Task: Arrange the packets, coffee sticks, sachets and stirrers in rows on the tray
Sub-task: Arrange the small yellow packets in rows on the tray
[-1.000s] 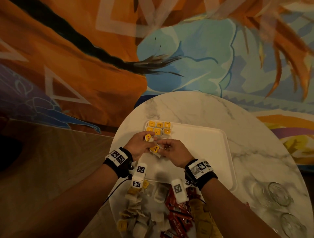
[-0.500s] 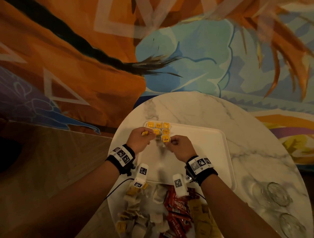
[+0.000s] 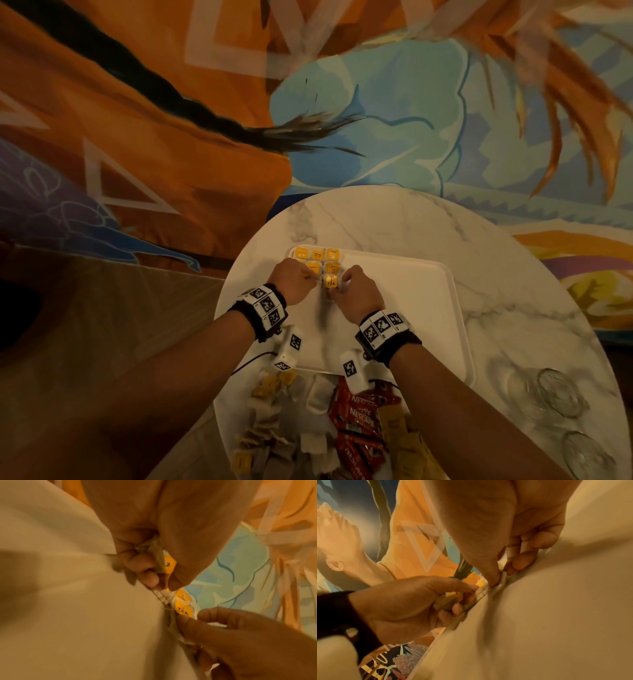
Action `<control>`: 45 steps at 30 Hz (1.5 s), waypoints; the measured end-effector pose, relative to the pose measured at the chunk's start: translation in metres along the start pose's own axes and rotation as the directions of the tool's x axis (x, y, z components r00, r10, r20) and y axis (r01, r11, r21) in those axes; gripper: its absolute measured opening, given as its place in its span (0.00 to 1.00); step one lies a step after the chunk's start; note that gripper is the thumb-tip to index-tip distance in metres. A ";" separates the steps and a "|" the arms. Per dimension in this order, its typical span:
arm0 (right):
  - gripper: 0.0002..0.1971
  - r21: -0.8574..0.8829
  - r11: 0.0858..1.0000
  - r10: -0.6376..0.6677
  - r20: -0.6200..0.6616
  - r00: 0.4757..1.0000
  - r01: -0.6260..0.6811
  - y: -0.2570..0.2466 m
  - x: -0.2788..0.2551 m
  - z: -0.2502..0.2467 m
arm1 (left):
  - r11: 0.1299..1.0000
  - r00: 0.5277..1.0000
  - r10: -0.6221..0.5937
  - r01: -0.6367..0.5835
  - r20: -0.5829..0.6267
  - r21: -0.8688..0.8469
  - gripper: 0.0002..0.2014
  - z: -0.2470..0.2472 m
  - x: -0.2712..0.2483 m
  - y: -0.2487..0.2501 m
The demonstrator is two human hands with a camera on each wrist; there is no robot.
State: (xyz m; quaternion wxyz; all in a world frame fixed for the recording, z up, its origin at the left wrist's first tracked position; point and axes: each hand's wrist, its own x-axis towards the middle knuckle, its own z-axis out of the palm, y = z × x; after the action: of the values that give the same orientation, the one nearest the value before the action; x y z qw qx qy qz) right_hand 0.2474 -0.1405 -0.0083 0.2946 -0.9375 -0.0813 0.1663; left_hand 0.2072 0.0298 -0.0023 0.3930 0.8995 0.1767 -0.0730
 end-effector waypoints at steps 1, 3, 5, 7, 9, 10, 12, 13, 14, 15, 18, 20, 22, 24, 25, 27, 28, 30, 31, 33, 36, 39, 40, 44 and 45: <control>0.14 -0.020 1.000 -0.011 0.005 1.000 0.012 0.000 -0.001 0.001 | 0.996 1.000 -0.021 0.022 0.013 -0.088 0.08 0.000 0.000 0.001; 0.10 -0.051 0.998 -0.035 0.021 0.999 0.036 0.000 -0.004 -0.001 | 0.916 0.991 -0.111 0.132 0.077 -0.380 0.08 -0.004 -0.004 0.005; 0.10 -0.036 0.999 -0.036 0.012 0.999 0.036 -0.001 -0.005 -0.005 | 0.728 0.966 -0.164 0.256 0.201 -0.636 0.11 -0.010 -0.011 0.010; 0.08 0.009 0.999 -0.037 -0.020 0.999 0.037 -0.002 -0.006 -0.008 | 0.540 0.940 -0.099 0.327 0.327 -0.776 0.19 -0.017 -0.017 0.010; 0.06 0.075 0.995 -0.065 -0.045 0.997 0.068 -0.004 -0.006 -0.012 | 0.435 0.915 0.003 0.362 0.403 -0.825 0.27 -0.023 -0.020 0.005; 0.07 0.107 0.990 -0.089 -0.047 0.995 0.093 -0.006 -0.007 -0.013 | 0.427 0.908 0.032 0.364 0.417 -0.827 0.30 -0.025 -0.021 0.002; 0.07 0.171 0.971 -0.165 -0.036 0.986 0.169 -0.012 -0.011 -0.017 | 0.449 0.903 0.053 0.360 0.427 -0.818 0.31 -0.027 -0.021 -0.003; 0.06 0.199 0.958 -0.205 -0.021 0.979 0.205 -0.016 -0.014 -0.019 | 0.458 0.902 0.057 0.358 0.429 -0.814 0.31 -0.028 -0.022 -0.005; 0.07 0.222 0.947 -0.237 -0.007 0.971 0.233 -0.020 -0.016 -0.020 | 0.466 0.900 0.064 0.354 0.430 -0.811 0.31 -0.028 -0.022 -0.006; 0.09 0.236 0.939 -0.257 0.003 0.966 0.249 -0.022 -0.017 -0.021 | 0.472 0.900 0.076 0.347 0.429 -0.811 0.31 -0.027 -0.023 -0.007; 0.17 0.241 0.944 -0.233 0.009 0.972 0.224 -0.026 -0.018 -0.017 | 0.523 0.914 0.108 0.283 0.391 -0.804 0.29 -0.026 -0.030 -0.003; 0.16 0.248 0.951 -0.193 0.020 0.981 0.182 -0.026 -0.018 -0.013 | 0.539 0.922 0.115 0.254 0.369 -0.803 0.28 -0.025 -0.033 0.000; 0.11 0.253 0.954 -0.180 0.051 0.982 0.162 -0.024 -0.019 -0.009 | 0.525 0.926 0.109 0.254 0.360 -0.812 0.28 -0.024 -0.035 0.001; 0.06 0.294 0.942 -0.192 0.082 0.978 0.160 -0.022 -0.020 -0.006 | 0.502 0.927 0.102 0.266 0.361 -0.823 0.28 -0.024 -0.036 0.000; 0.07 0.339 0.928 -0.196 0.089 0.977 0.155 -0.020 -0.020 -0.005 | 0.487 0.926 0.098 0.273 0.363 -0.829 0.28 -0.024 -0.036 -0.002; 0.12 0.404 0.905 -0.180 0.078 0.981 0.134 -0.018 -0.022 -0.005 | 0.479 0.926 0.093 0.281 0.367 -0.832 0.27 -0.025 -0.037 -0.004; 0.13 0.421 0.897 -0.177 0.064 0.982 0.134 -0.017 -0.023 -0.007 | 0.484 0.925 0.093 0.282 0.369 -0.828 0.26 -0.025 -0.037 -0.006; 0.12 0.466 0.875 -0.167 0.032 0.985 0.134 -0.015 -0.027 -0.009 | 0.497 0.927 0.085 0.278 0.364 -0.822 0.23 -0.025 -0.038 -0.007; 0.10 0.494 0.860 -0.156 0.021 0.987 0.126 -0.014 -0.028 -0.009 | 0.500 0.931 0.073 0.275 0.357 -0.821 0.21 -0.025 -0.038 -0.009; 0.05 0.533 0.840 -0.134 0.018 0.991 0.104 -0.012 -0.031 -0.009 | 0.498 0.939 0.050 0.272 0.340 -0.824 0.19 -0.023 -0.038 -0.010; 0.05 0.546 0.832 -0.137 0.029 0.990 0.099 -0.009 -0.034 -0.006 | 0.524 0.951 0.032 0.247 0.308 -0.815 0.18 -0.020 -0.039 -0.010; 0.04 0.525 0.844 -0.146 0.029 0.989 0.109 -0.007 -0.036 -0.002 | 0.580 0.961 0.010 0.218 0.275 -0.785 0.14 -0.019 -0.040 -0.005; 0.03 0.519 0.848 -0.149 0.035 0.988 0.109 -0.007 -0.036 -0.001 | 0.598 0.965 0.007 0.206 0.262 -0.775 0.14 -0.018 -0.041 -0.003; 0.04 0.554 0.826 -0.150 0.041 0.988 0.102 -0.011 -0.039 -0.003 | 0.646 0.972 -0.003 0.181 0.235 -0.742 0.09 -0.017 -0.041 -0.001; 0.04 0.566 0.817 -0.156 0.038 0.987 0.108 -0.013 -0.040 -0.005 | 0.656 0.971 0.003 0.179 0.239 -0.734 0.09 -0.017 -0.041 -0.001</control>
State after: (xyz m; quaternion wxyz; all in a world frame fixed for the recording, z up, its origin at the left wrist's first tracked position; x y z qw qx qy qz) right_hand 0.2114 -0.1427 0.0131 0.5645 -0.7937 -0.1057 0.2005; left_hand 0.1687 0.0321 0.0200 0.7415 0.6338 0.1899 -0.1115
